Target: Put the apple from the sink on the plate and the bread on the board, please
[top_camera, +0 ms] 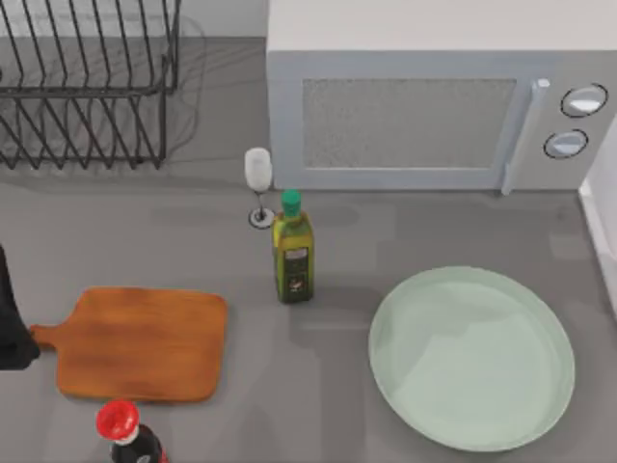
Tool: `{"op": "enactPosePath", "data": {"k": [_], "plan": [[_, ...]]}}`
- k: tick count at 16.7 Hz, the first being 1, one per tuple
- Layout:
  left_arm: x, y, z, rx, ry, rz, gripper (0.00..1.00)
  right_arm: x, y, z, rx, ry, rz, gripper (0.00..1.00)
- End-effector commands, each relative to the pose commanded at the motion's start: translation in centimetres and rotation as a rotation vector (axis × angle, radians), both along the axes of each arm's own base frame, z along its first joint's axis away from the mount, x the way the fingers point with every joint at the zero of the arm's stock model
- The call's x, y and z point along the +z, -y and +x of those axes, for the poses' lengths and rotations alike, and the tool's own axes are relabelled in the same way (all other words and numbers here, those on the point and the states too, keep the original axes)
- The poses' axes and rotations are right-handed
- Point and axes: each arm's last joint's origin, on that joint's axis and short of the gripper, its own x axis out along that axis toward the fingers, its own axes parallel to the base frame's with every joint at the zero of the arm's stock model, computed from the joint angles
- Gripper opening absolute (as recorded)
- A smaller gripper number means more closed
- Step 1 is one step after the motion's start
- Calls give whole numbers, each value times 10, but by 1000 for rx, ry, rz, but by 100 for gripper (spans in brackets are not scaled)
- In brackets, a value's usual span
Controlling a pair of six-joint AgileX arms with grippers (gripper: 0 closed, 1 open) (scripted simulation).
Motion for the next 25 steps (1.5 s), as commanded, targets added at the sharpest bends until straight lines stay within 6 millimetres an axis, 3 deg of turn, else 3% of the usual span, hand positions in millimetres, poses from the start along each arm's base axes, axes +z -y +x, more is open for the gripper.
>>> {"op": "enactPosePath", "data": {"k": [11, 15, 18, 22, 25], "plan": [[0, 0, 0, 0, 0, 0, 100, 34, -155, -68, 10, -77, -13, 0], [0, 0, 0, 0, 0, 0, 100, 41, -198, -87, 52, -55, 6, 0], [0, 0, 0, 0, 0, 0, 100, 43, -211, -93, 66, -48, 14, 0], [0, 0, 0, 0, 0, 0, 100, 43, -211, -93, 66, -48, 14, 0], [0, 0, 0, 0, 0, 0, 100, 43, -211, -93, 66, -48, 14, 23]]}}
